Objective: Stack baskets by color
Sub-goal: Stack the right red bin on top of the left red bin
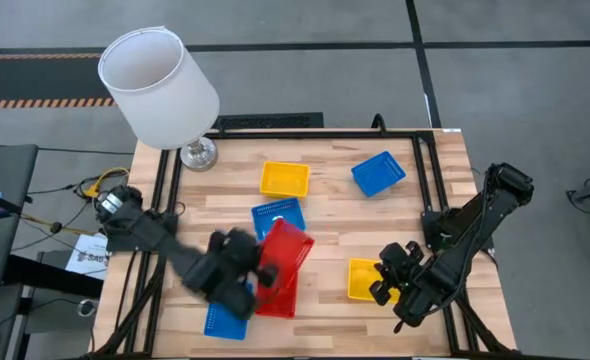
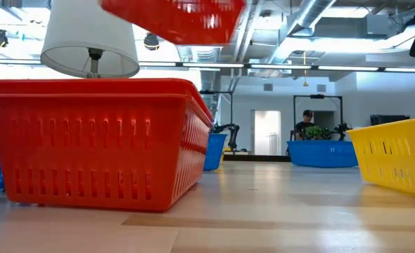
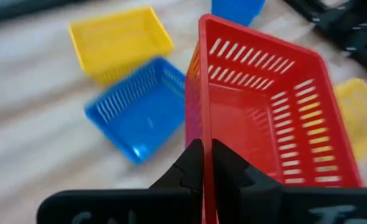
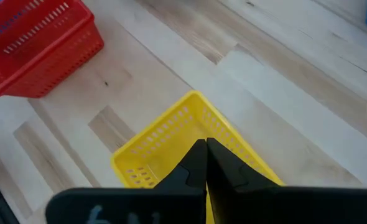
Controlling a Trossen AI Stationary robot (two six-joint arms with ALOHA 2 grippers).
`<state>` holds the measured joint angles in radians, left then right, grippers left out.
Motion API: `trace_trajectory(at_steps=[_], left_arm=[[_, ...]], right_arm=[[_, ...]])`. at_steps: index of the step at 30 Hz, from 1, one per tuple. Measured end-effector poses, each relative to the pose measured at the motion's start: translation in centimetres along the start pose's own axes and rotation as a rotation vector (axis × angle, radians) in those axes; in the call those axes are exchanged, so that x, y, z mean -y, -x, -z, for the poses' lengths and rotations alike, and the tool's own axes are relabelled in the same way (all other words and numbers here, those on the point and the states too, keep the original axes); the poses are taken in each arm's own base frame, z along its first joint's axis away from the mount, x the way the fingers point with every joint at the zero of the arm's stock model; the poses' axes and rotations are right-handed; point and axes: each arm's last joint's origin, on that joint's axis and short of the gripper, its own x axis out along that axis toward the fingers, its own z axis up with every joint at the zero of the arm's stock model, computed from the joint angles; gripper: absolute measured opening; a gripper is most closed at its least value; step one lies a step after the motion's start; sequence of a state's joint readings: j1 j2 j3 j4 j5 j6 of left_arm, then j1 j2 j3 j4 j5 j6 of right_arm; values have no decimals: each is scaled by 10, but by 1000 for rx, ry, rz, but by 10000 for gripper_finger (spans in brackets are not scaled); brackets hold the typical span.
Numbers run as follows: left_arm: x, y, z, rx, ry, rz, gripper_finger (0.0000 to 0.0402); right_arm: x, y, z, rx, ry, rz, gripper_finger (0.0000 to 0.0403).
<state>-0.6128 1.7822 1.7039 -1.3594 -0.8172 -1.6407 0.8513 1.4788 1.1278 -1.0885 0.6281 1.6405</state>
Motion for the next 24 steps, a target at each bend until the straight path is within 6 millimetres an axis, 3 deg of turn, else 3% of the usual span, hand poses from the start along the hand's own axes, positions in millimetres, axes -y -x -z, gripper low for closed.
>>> trace_trajectory(at_steps=[6,9,14,24], left_arm=[[-4,36,34,22,187,102,0],[-2,40,51,52,257,125,0],[5,27,82,24,265,63,0],[13,6,109,54,299,5,0]], right_arm=[[0,0,0,1,2,0,21],[0,0,0,1,3,0,21],[0,0,0,2,1,0,21],[0,0,0,2,0,1,21]])
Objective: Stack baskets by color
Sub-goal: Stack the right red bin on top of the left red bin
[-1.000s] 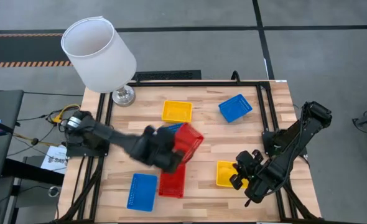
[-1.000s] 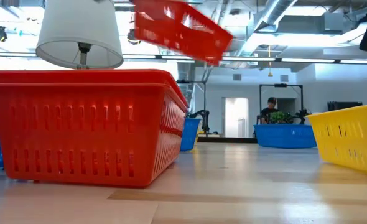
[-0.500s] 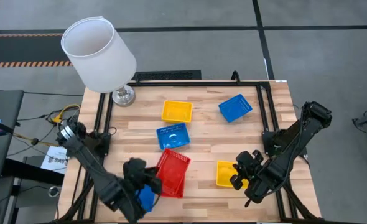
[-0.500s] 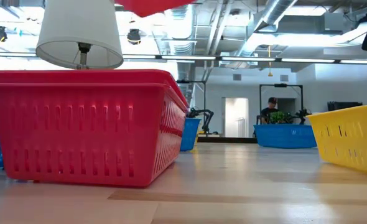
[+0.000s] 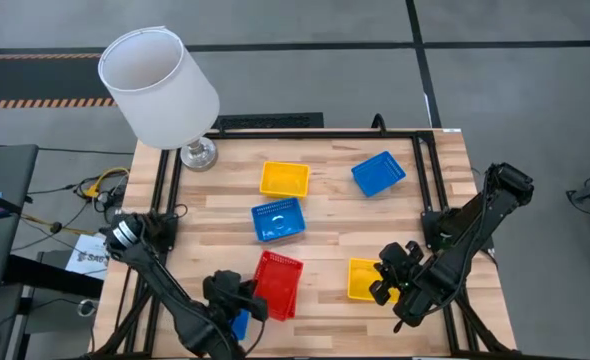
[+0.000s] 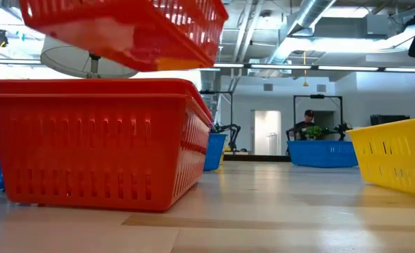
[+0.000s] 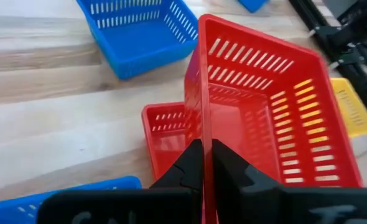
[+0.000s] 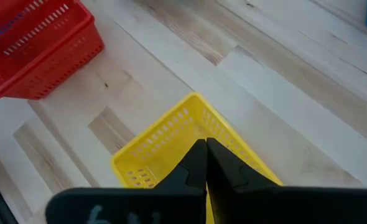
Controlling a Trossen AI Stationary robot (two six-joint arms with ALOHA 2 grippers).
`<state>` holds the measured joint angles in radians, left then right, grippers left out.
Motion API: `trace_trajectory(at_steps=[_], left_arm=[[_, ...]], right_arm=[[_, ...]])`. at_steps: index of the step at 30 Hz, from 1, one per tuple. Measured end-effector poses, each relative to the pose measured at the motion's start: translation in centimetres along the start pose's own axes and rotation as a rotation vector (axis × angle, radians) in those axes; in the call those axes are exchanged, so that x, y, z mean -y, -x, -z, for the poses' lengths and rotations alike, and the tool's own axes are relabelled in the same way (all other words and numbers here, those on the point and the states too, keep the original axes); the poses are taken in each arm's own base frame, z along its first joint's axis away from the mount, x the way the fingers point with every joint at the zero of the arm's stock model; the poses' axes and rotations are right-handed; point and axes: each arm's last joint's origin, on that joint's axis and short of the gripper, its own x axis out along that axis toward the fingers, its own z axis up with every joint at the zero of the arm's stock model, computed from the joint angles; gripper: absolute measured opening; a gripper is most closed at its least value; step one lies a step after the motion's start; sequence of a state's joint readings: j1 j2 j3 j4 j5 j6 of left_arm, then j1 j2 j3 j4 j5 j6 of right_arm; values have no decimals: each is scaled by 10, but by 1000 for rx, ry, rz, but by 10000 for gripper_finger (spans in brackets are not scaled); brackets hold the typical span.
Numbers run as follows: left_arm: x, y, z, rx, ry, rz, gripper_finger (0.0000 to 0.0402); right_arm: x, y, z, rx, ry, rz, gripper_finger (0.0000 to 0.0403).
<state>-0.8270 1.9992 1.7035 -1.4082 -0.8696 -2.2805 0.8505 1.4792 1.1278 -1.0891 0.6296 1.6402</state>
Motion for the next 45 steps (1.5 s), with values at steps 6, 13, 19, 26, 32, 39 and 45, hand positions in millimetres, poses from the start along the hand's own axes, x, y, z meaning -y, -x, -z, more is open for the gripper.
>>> trace_trajectory(at_steps=[6,13,19,26,32,39,45], left_arm=[[1,-21,15,37,-45,-45,0],[3,-27,22,32,-30,-42,0],[5,-31,31,3,-4,-37,0],[5,-34,35,11,-3,-32,0],[4,-34,34,12,-20,-54,0],[1,-31,36,-4,-36,-71,0],[1,-31,35,-5,-34,-69,0]], right_arm=[[0,0,0,0,3,2,21],[0,0,0,-2,4,2,21],[0,0,0,-3,-1,-2,21],[-1,2,3,-8,1,-20,21],[-2,3,5,-11,4,-28,21],[-2,3,4,-10,6,-27,21],[-2,3,4,-10,15,-29,21]])
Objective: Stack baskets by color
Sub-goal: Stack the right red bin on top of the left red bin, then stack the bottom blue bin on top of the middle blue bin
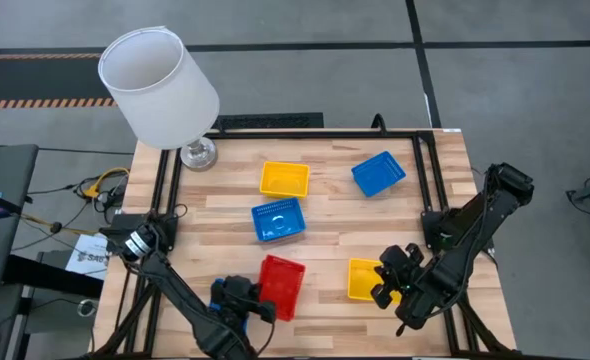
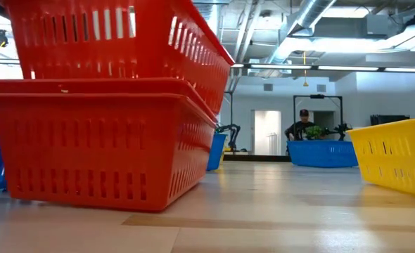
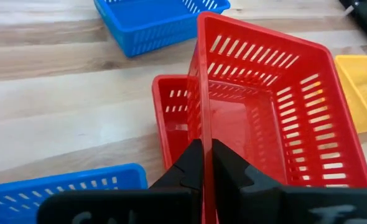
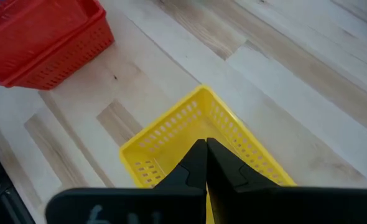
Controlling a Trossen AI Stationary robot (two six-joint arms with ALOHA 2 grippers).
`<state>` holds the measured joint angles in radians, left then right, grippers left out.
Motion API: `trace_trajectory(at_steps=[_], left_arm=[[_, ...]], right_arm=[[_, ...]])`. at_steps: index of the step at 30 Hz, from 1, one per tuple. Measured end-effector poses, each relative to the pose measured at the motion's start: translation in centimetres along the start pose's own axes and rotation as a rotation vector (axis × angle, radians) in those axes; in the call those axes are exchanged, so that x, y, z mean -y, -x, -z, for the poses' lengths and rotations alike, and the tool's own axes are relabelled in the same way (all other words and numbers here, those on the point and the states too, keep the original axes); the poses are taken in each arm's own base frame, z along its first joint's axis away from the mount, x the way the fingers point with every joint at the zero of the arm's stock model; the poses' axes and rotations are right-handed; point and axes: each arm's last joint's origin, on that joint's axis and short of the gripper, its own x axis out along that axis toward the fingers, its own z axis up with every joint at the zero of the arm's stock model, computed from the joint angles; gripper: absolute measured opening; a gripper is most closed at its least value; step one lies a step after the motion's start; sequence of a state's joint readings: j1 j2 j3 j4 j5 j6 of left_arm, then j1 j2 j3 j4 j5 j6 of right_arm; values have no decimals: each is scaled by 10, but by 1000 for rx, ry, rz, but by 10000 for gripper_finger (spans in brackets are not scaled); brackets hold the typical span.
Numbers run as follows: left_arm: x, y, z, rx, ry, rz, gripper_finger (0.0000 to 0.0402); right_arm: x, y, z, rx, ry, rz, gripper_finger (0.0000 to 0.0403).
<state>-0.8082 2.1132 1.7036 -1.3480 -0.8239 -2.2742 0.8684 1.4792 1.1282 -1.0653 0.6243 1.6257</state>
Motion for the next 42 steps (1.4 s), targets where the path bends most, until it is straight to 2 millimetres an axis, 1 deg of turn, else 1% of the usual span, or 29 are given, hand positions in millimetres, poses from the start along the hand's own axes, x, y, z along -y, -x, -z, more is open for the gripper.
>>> trace_trajectory(at_steps=[4,8,11,14,19,22,25,29,33,35,39,42], left_arm=[[0,0,0,3,-4,-2,0],[2,-2,-1,-7,-52,-7,0],[2,-5,-2,-34,-46,-32,10],[4,-7,-3,-41,-37,-38,34],[8,-7,0,-46,-3,7,91],[10,-7,1,-52,-22,26,120],[9,-6,-1,-38,-59,20,140],[4,6,-14,-13,-65,25,148],[1,18,-25,25,-140,61,139],[-1,22,-34,62,-178,66,132],[-2,29,-58,124,-270,78,121],[-1,30,-86,105,-323,51,120]], right_arm=[[0,0,0,0,-1,-1,21],[0,0,0,0,-1,-3,21],[0,0,0,0,1,-3,21],[0,0,0,0,1,-3,21],[0,0,0,0,0,-3,21],[0,0,0,0,1,-3,21],[0,0,0,0,6,-3,21],[0,0,0,0,9,-3,21],[0,0,0,0,9,-3,21],[0,0,0,1,9,-3,21],[0,-2,-3,4,4,7,22],[0,-4,-6,5,8,16,28]])
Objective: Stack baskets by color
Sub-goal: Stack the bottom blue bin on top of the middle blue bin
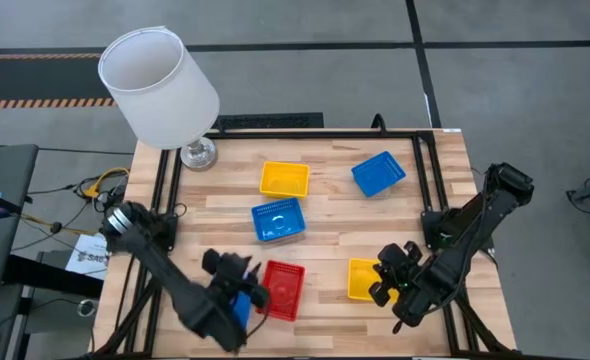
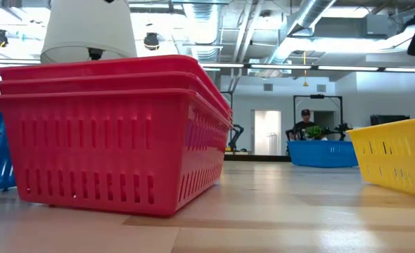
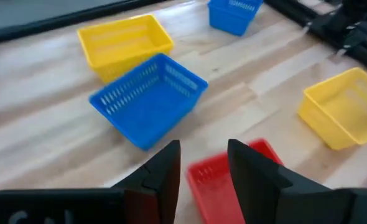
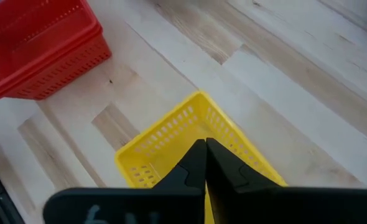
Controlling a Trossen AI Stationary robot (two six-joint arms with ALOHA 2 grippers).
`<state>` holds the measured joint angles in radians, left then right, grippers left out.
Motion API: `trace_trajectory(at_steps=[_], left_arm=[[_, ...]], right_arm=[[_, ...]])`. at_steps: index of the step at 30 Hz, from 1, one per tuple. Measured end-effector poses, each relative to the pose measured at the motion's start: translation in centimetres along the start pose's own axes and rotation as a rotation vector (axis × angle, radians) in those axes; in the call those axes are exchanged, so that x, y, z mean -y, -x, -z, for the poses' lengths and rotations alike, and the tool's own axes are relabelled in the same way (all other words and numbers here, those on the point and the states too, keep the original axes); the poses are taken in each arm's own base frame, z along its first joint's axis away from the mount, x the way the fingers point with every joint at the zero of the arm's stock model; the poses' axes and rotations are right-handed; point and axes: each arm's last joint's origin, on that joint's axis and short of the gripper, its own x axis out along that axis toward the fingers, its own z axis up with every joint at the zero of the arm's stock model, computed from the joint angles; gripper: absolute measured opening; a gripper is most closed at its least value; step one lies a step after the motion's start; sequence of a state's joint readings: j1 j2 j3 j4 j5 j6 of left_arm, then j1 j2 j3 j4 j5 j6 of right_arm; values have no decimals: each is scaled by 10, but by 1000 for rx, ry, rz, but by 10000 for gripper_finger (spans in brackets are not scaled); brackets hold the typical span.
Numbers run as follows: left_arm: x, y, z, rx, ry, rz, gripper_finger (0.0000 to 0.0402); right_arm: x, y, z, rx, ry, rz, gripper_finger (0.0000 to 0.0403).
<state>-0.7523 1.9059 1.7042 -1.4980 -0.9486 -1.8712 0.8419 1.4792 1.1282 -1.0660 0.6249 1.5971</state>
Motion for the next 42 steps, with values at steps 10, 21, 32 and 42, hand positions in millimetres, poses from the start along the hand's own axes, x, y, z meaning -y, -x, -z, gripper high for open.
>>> trace_trajectory(at_steps=[10,21,32,42], left_arm=[[-13,5,-31,-325,-242,37,207],[-53,19,48,-561,-23,-135,253],[-73,26,100,-613,186,-119,252],[-76,12,113,-662,148,-99,251]], right_arm=[[0,-3,-4,-22,40,4,84],[0,-3,-4,-20,69,8,113],[0,-3,-4,-17,69,7,113],[-1,-3,-4,-17,63,1,113]])
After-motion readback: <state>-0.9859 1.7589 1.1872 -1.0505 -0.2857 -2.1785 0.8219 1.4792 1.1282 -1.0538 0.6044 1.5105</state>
